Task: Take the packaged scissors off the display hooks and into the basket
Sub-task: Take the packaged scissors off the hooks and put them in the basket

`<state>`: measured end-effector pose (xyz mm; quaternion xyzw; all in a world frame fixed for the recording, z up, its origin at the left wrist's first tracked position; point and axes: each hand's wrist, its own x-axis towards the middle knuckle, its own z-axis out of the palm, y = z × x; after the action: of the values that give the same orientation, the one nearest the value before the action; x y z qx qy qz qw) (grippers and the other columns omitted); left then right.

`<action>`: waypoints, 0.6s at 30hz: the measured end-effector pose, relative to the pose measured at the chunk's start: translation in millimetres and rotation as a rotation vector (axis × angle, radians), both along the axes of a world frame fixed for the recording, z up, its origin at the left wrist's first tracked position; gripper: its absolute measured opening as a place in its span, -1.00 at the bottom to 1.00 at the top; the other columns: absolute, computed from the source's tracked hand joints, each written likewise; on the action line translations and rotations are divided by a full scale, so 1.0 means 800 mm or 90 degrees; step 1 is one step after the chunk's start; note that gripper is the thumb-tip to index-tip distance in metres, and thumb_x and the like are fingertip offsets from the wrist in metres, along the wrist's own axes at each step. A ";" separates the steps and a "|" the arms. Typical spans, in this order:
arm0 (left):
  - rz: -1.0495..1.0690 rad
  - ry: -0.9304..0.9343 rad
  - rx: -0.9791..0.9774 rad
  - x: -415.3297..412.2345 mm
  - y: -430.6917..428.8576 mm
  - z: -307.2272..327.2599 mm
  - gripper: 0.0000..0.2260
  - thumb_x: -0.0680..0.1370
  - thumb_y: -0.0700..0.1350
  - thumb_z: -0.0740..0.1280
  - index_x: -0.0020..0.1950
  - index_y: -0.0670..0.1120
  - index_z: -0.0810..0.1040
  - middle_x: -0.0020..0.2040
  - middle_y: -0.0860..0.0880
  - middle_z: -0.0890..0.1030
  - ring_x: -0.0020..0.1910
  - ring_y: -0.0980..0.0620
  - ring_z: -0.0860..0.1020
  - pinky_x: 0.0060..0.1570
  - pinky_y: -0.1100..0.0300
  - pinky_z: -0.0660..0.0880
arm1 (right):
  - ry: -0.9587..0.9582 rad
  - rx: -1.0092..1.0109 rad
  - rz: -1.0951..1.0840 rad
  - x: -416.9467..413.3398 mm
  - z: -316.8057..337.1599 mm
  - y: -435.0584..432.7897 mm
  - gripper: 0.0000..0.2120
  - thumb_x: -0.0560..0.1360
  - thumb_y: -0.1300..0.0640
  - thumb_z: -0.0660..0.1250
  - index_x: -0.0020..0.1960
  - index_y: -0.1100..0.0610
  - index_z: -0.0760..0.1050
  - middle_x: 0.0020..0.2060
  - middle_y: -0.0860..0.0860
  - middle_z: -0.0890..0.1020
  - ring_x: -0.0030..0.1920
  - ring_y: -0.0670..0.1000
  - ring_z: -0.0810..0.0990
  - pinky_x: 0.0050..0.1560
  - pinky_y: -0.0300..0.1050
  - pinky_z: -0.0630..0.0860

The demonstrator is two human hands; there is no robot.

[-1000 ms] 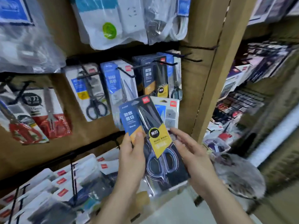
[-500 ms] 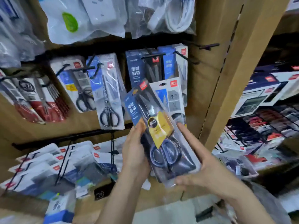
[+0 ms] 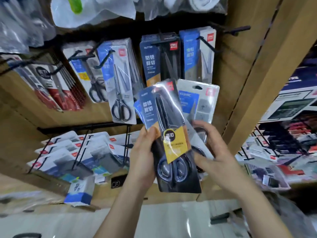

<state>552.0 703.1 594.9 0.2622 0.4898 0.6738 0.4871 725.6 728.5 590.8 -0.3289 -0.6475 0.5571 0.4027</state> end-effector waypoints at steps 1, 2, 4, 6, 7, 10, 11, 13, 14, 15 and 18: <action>-0.021 0.029 -0.008 0.001 -0.001 0.001 -0.85 0.64 -0.11 0.23 0.06 -0.07 0.60 0.00 -0.09 0.69 0.01 -0.04 0.64 0.13 -0.03 0.55 | -0.007 0.011 -0.010 -0.003 0.000 0.002 -0.29 0.47 0.33 0.45 0.42 -0.22 0.29 0.23 -0.34 0.53 0.23 -0.24 0.54 0.15 -0.28 0.52; -0.049 0.062 -0.008 0.002 -0.002 0.003 -0.83 0.66 -0.13 0.20 0.05 -0.07 0.59 -0.03 -0.05 0.70 -0.02 0.00 0.65 0.04 0.07 0.59 | -0.013 0.020 -0.016 -0.005 0.000 0.003 -0.23 0.46 0.36 0.45 0.46 -0.21 0.26 0.30 -0.35 0.48 0.31 -0.24 0.49 0.21 -0.31 0.49; -0.084 0.119 0.008 -0.001 -0.003 0.011 -0.83 0.66 -0.14 0.19 0.01 -0.04 0.58 -0.12 0.02 0.71 -0.12 0.11 0.67 -0.15 0.25 0.58 | -0.003 0.030 -0.037 -0.004 0.000 0.006 -0.24 0.46 0.42 0.41 0.45 -0.19 0.27 0.31 -0.38 0.47 0.34 -0.27 0.45 0.20 -0.39 0.45; -0.044 0.161 0.030 -0.011 -0.003 0.020 -0.84 0.65 -0.11 0.20 0.05 -0.01 0.58 -0.13 0.08 0.72 -0.10 0.15 0.68 -0.15 0.29 0.58 | -0.023 0.057 -0.076 0.004 0.000 0.006 -0.31 0.49 0.39 0.40 0.39 -0.23 0.32 0.29 -0.41 0.46 0.34 -0.30 0.43 0.23 -0.38 0.44; -0.013 0.195 0.044 -0.016 -0.004 0.028 -0.83 0.64 -0.07 0.21 0.12 0.00 0.58 -0.08 0.11 0.72 -0.01 0.10 0.68 -0.06 0.24 0.59 | -0.048 0.082 -0.099 0.009 0.000 0.006 -0.34 0.50 0.35 0.40 0.37 -0.26 0.34 0.31 -0.44 0.43 0.36 -0.33 0.38 0.25 -0.43 0.39; 0.004 0.321 0.122 -0.029 -0.009 0.044 -0.77 0.58 0.04 0.21 0.17 0.07 0.56 -0.09 0.21 0.66 0.08 0.06 0.65 0.02 0.22 0.57 | -0.089 0.132 -0.149 0.022 0.003 0.005 -0.39 0.51 0.27 0.40 0.24 -0.41 0.39 0.27 -0.52 0.40 0.37 -0.42 0.30 0.21 -0.60 0.23; 0.002 0.354 0.142 -0.030 -0.010 0.048 -0.78 0.59 0.04 0.20 0.17 0.08 0.56 -0.11 0.23 0.65 0.03 0.10 0.63 0.00 0.25 0.56 | -0.092 0.134 -0.159 0.024 0.003 0.005 -0.42 0.51 0.23 0.40 0.21 -0.44 0.40 0.26 -0.53 0.41 0.36 -0.43 0.30 0.21 -0.60 0.23; 0.000 0.379 0.169 -0.029 -0.008 0.055 -0.81 0.64 0.03 0.21 0.17 0.07 0.56 -0.07 0.21 0.65 0.03 0.07 0.61 0.02 0.22 0.56 | -0.088 0.133 -0.169 0.023 0.005 0.005 -0.52 0.49 0.13 0.38 0.17 -0.43 0.43 0.23 -0.52 0.44 0.34 -0.43 0.32 0.20 -0.61 0.23; 0.000 0.386 0.173 -0.028 -0.005 0.057 -0.81 0.65 0.04 0.21 0.19 0.09 0.56 -0.01 0.17 0.66 0.08 0.03 0.62 0.07 0.14 0.56 | -0.084 0.130 -0.169 0.023 0.005 0.005 -0.55 0.50 0.13 0.38 0.16 -0.40 0.46 0.21 -0.50 0.46 0.33 -0.43 0.34 0.19 -0.61 0.23; -0.002 0.399 0.170 -0.023 -0.002 0.062 -0.78 0.65 0.06 0.19 0.21 0.10 0.55 0.04 0.13 0.67 0.12 0.00 0.62 0.11 0.06 0.55 | -0.082 0.128 -0.170 0.023 0.005 0.005 -0.56 0.51 0.17 0.39 0.15 -0.38 0.49 0.20 -0.47 0.50 0.32 -0.41 0.37 0.19 -0.59 0.24; 0.032 0.428 0.126 -0.015 0.010 0.068 -0.84 0.69 0.01 0.16 0.08 0.09 0.53 -0.08 0.32 0.64 0.06 0.24 0.60 0.09 0.29 0.47 | -0.064 0.111 -0.161 0.021 0.009 0.003 -0.68 0.48 0.09 0.37 0.08 -0.34 0.58 0.12 -0.34 0.61 0.24 -0.28 0.50 0.16 -0.52 0.34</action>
<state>539.9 710.8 649.0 0.5029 0.5615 0.6060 0.2540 742.7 730.7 597.7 -0.3994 -0.6660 0.4265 0.4638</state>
